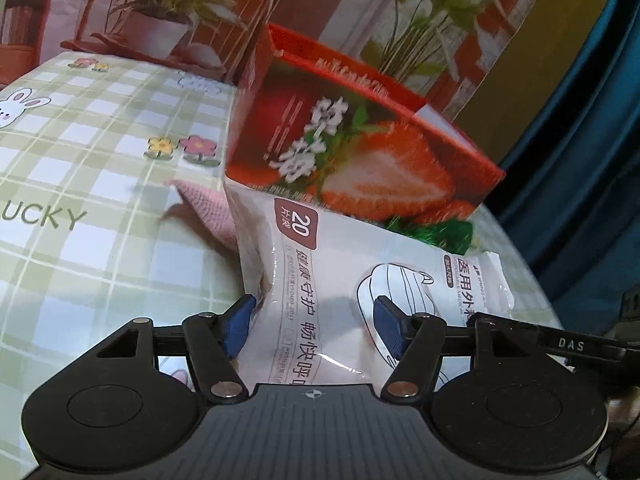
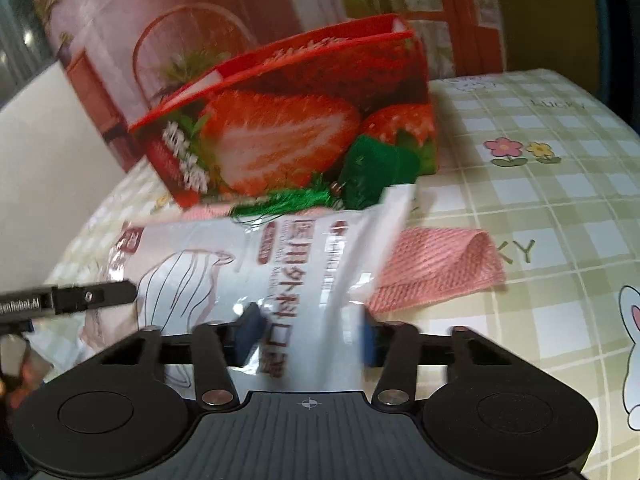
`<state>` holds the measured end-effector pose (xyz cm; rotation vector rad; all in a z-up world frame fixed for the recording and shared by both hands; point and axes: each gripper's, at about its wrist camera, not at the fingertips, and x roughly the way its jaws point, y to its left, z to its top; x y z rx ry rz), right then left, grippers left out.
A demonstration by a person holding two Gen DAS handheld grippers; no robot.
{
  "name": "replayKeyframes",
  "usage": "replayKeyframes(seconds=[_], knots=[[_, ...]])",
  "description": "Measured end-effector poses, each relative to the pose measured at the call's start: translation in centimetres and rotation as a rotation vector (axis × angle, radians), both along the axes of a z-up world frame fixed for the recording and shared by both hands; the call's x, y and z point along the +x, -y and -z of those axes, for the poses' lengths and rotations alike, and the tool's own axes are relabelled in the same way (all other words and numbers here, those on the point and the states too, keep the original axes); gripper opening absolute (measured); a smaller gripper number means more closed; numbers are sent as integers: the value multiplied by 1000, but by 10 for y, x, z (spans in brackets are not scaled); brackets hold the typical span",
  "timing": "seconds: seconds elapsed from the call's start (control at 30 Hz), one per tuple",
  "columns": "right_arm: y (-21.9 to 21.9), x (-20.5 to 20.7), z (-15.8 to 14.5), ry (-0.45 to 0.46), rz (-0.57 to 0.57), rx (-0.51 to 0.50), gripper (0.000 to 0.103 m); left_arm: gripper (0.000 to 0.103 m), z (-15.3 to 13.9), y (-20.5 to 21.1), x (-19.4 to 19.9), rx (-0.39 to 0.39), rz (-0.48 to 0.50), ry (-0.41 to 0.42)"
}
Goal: Organize soft objects
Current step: 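Lift the mask package with the left gripper and carry it over the red box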
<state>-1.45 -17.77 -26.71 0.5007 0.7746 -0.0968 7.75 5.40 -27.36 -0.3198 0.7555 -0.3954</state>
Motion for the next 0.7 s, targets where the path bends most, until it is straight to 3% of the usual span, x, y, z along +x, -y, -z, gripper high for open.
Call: replayKeyframes(seconds=[0.4, 0.7], knots=[[5, -6, -56, 152, -9, -129, 31, 66, -51, -2, -10, -20, 34, 146], [10, 0, -77, 189, -12, -188, 29, 66, -80, 9, -2, 23, 53, 191]])
